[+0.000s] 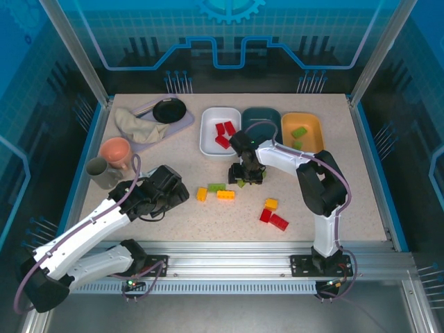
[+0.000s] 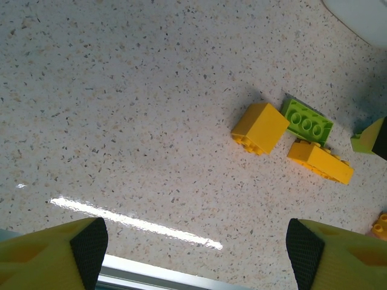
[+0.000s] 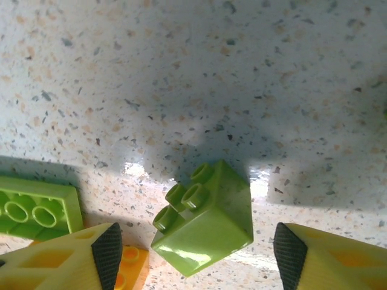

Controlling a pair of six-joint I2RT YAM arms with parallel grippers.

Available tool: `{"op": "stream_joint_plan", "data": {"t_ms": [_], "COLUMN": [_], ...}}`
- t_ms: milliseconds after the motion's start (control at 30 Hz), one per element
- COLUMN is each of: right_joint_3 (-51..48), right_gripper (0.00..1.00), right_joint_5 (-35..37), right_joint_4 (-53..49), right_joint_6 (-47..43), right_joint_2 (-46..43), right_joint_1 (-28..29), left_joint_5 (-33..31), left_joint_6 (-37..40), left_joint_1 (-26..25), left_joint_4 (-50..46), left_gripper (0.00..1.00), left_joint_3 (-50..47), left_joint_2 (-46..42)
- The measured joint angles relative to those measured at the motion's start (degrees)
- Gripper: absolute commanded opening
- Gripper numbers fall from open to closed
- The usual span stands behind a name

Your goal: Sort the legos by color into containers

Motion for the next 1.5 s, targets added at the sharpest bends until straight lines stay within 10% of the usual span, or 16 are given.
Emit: {"op": "stream_joint_plan", "data": {"t_ms": [533,1033,1500], "right_joint_3": [0.02,-0.02,3.08], "right_gripper": [0.11,0.04,0.06], "right_joint_5": [1.95,8.26,9.46], "right_joint_4": [0.11,-2.43,-4.26], "right_joint_6": [7.98,-0.50,-13.68], "right_joint_2": [0.11,-10.16,-12.15], "right_joint_1": [-0.37,-1.01,-31.76], "left_joint_5": [1.25,9.84,20.04], "left_joint_6": [0.59,6.23,12.46], "left_joint_1": [0.00,0.00,-0.52], "left_joint_4": [1.92,14.10,24.48], "left_gripper": [0.81,0.80,0.80], "left_joint_3": [-0.07,1.53,24.15], "left_joint_2": [0.00,8.72,31.76]}}
